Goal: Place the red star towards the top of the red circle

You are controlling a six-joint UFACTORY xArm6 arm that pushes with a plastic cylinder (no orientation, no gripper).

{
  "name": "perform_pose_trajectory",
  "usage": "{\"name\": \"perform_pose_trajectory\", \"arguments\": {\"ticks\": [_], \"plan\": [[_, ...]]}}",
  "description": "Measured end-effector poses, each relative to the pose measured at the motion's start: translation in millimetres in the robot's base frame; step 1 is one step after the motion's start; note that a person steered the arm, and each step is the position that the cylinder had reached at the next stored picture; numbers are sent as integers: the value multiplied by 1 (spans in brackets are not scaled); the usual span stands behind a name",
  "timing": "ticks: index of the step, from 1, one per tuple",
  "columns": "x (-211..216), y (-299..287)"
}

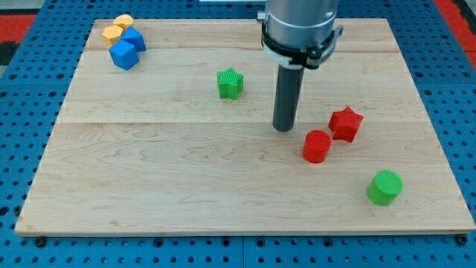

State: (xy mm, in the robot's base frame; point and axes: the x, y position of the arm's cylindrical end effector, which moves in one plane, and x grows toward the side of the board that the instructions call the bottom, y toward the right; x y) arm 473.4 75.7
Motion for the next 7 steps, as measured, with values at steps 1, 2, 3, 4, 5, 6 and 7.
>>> {"name": "perform_pose_trajectory", "arguments": {"ticks": [1,2,3,4,5,6,7], "plan": [[38,47],[10,7],[-51,-5],[-68,47],[-2,68],[20,72],[-39,31]]}}
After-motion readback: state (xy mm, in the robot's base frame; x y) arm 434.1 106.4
